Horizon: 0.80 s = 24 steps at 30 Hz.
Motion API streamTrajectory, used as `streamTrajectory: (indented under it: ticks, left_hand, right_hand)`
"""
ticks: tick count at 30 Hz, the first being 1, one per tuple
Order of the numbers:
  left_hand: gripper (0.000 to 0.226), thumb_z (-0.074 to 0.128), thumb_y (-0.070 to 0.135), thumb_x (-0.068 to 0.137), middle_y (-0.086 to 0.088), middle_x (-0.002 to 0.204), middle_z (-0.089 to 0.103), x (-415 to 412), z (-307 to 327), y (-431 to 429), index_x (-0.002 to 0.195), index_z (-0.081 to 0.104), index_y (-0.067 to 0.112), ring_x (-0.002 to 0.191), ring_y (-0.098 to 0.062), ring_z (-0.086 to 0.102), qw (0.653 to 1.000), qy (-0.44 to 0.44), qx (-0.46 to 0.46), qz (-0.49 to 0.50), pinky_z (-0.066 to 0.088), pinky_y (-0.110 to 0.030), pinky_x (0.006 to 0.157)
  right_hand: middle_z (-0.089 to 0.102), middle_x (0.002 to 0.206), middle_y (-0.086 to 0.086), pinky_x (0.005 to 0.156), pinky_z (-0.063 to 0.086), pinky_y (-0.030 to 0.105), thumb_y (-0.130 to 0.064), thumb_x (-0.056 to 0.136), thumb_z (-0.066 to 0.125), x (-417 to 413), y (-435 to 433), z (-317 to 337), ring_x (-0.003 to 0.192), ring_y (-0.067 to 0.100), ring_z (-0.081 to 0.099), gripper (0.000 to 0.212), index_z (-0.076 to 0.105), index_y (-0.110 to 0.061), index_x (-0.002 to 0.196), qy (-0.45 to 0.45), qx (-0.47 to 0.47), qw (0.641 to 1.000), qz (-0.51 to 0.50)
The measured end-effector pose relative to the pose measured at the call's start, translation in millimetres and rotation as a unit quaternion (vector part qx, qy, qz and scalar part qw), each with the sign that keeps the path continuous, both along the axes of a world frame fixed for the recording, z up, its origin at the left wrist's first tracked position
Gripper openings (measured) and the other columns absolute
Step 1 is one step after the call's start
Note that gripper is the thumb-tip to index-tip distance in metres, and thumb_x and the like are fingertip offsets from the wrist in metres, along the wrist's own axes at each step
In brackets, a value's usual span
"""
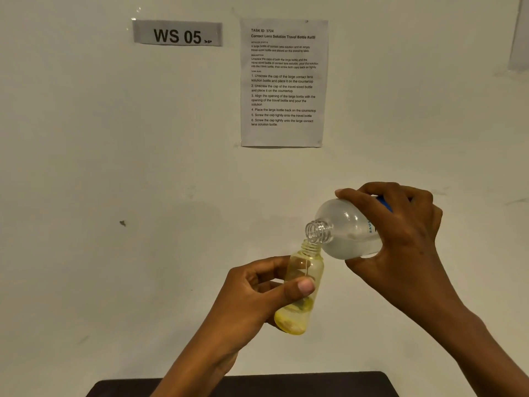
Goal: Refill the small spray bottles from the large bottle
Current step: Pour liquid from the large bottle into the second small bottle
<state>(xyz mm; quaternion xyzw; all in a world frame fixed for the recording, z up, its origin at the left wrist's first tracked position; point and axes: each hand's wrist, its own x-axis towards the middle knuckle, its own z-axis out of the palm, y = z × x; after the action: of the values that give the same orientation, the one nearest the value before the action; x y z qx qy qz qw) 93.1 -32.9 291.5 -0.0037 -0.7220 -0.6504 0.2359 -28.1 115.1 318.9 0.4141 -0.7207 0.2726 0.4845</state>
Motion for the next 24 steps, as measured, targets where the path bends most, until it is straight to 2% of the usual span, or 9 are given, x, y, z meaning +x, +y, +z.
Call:
streamTrajectory:
  ticks: [5,11,16,19,24]
  left_hand:
    - [0.036,0.071,0.038,0.051,0.004,0.089,0.074,0.7,0.4,0.4,0.085,0.073,0.029,0.076,-0.014,0.071,1.000,0.002,0.000,0.000,0.054,-0.021,0.056]
    - [0.030,0.071,0.038,0.049,0.005,0.087,0.074,1.8,1.7,1.7,0.078,0.073,0.032,0.074,-0.012,0.071,1.000,0.005,0.006,-0.001,0.054,-0.021,0.054]
    - [0.026,0.071,0.037,0.050,0.006,0.086,0.074,3.2,1.9,2.2,0.076,0.073,0.033,0.074,-0.011,0.071,1.000,0.006,0.007,0.002,0.054,-0.020,0.054]
    - [0.026,0.071,0.038,0.049,0.006,0.086,0.074,3.2,1.5,1.8,0.075,0.073,0.034,0.074,-0.012,0.071,1.000,0.009,0.007,0.003,0.054,-0.020,0.054]
    - [0.022,0.083,0.039,0.056,0.008,0.087,0.074,2.8,1.0,1.4,0.076,0.074,0.039,0.076,-0.012,0.071,1.000,0.010,0.001,0.000,0.054,-0.021,0.056]
  right_hand:
    - [0.052,0.111,0.000,0.082,0.013,0.022,-0.023,0.054,0.068,1.5,0.2,1.5,0.106,0.024,0.034,0.067,0.051,-0.030,0.118,0.003,-0.004,1.000,-0.005]
    - [0.053,0.112,0.003,0.081,0.012,0.021,-0.014,0.050,0.082,2.2,1.5,1.5,0.106,0.024,0.034,0.077,0.051,-0.028,0.119,-0.005,0.004,1.000,-0.005]
    - [0.052,0.112,0.001,0.082,0.013,0.023,-0.014,0.050,0.081,1.8,1.1,0.9,0.106,0.024,0.034,0.077,0.050,-0.030,0.119,-0.004,0.003,1.000,-0.005]
    - [0.052,0.112,0.002,0.083,0.013,0.023,-0.017,0.052,0.078,1.5,0.5,0.6,0.106,0.024,0.034,0.074,0.050,-0.029,0.120,-0.002,0.002,1.000,-0.001]
    - [0.052,0.111,0.000,0.081,0.012,0.020,-0.025,0.053,0.067,3.0,-0.5,0.8,0.105,0.023,0.034,0.068,0.050,-0.030,0.119,0.004,-0.004,1.000,-0.008]
